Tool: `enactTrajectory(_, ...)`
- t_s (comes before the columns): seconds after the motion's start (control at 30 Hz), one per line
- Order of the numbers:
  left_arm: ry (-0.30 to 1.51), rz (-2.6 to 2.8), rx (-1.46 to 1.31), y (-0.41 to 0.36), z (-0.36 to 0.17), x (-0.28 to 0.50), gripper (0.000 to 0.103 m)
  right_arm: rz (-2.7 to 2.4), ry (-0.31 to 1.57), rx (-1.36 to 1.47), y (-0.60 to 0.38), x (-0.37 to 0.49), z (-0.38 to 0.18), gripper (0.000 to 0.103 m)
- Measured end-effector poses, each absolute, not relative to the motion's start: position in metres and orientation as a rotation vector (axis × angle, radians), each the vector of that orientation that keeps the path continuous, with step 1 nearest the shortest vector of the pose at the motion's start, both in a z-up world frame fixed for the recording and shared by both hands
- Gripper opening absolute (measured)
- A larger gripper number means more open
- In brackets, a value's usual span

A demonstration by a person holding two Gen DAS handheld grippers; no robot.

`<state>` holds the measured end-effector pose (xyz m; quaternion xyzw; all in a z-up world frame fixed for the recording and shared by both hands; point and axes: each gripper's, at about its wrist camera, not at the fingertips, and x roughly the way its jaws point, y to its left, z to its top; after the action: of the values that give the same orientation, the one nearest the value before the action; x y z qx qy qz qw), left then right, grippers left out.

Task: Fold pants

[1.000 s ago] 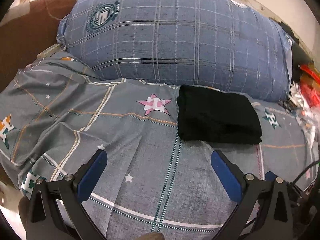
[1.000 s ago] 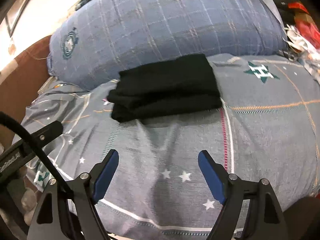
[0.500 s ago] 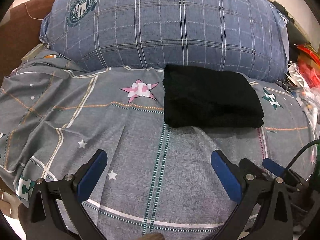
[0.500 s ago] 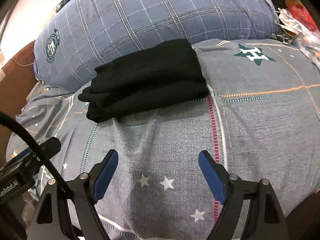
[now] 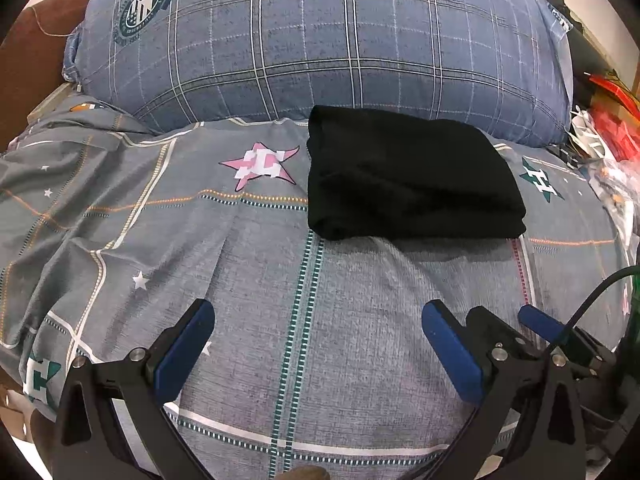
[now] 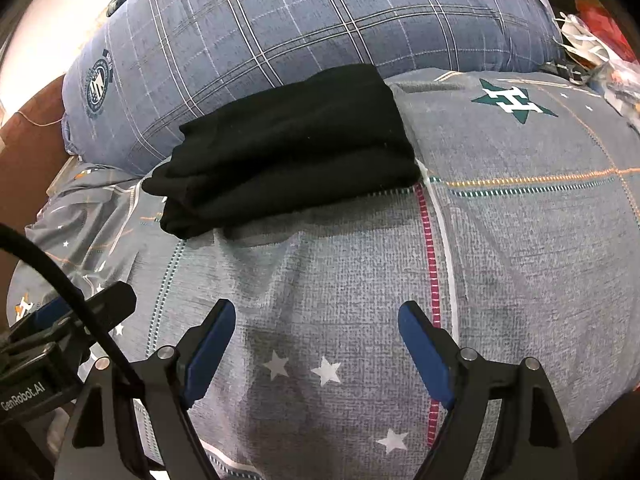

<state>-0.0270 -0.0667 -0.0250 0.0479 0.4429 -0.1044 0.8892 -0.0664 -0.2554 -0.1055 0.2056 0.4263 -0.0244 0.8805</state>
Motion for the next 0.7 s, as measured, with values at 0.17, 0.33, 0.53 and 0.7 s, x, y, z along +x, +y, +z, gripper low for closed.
enactTrajectory(0.17, 0.928, -0.225, 0.094, -0.0662, -0.0252, -0.027, 0.103, -0.049, 0.887, 0.429, -0.2548, -0.065, -0.1058, 0.088)
enactTrajectory(0.33, 0.933, -0.23, 0.091, -0.0669, -0.0261, -0.0276, 0.103, -0.06, 0.886, 0.431, -0.2565, -0.0669, -0.1063, 0.088)
enactTrajectory(0.53, 0.939, -0.229, 0.089, -0.0667, -0.0277, -0.0279, 0.103, -0.08, 0.88, 0.44, -0.2625, -0.0695, -0.1072, 0.088)
enactTrajectory(0.7, 0.954, -0.249, 0.096, -0.0693, -0.0298, -0.0286, 0.103, -0.077, 0.873, 0.447, -0.2643, -0.0705, -0.1097, 0.088)
